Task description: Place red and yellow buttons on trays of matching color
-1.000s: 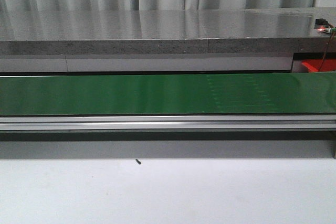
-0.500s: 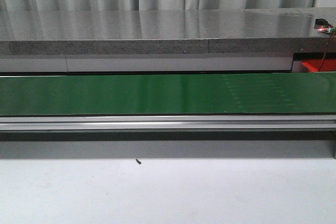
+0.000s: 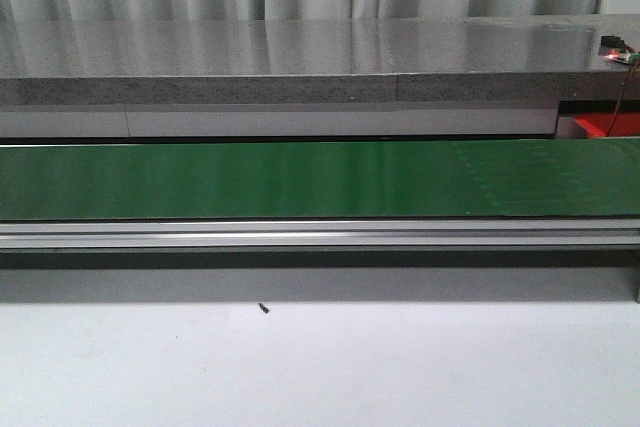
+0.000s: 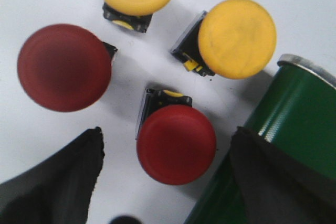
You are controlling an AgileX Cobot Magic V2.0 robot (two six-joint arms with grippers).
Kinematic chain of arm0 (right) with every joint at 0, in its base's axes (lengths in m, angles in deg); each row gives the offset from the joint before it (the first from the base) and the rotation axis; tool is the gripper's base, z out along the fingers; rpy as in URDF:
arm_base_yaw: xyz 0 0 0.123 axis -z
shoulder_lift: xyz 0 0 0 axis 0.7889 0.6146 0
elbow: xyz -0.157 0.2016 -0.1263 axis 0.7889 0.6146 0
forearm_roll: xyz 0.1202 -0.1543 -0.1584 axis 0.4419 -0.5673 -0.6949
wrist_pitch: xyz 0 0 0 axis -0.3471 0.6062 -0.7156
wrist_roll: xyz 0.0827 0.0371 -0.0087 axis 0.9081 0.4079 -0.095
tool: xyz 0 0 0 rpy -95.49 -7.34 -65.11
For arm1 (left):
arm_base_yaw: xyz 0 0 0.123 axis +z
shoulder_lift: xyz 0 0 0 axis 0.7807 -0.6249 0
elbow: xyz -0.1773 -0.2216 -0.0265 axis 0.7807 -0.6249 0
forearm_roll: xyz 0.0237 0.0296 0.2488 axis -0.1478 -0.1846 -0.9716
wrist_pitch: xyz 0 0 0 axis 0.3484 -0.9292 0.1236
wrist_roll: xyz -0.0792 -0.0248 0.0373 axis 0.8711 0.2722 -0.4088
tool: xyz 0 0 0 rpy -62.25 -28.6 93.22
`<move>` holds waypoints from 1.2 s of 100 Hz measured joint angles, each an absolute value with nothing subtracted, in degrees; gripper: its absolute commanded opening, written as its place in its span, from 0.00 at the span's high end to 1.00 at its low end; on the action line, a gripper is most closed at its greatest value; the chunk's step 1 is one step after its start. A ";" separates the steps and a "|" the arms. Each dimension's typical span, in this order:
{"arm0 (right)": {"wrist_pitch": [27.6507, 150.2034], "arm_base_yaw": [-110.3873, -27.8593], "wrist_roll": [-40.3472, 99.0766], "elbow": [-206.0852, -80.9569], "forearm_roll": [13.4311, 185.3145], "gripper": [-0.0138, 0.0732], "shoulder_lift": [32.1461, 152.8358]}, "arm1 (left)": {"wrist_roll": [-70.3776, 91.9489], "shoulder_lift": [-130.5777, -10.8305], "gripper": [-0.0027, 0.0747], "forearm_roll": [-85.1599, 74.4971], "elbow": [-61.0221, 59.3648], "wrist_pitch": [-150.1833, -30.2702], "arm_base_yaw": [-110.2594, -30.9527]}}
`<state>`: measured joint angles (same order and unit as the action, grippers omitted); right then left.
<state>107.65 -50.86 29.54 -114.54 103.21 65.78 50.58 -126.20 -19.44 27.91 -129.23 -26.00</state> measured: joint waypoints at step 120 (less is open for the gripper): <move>107.65 -50.86 29.54 -114.54 103.21 0.92 65.78 | 49.11 -116.53 0.97 -18.75 27.91 -131.82 -26.00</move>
<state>107.65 -50.86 29.54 -114.54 103.21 65.78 49.11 -116.53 -18.75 27.91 -131.82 -26.00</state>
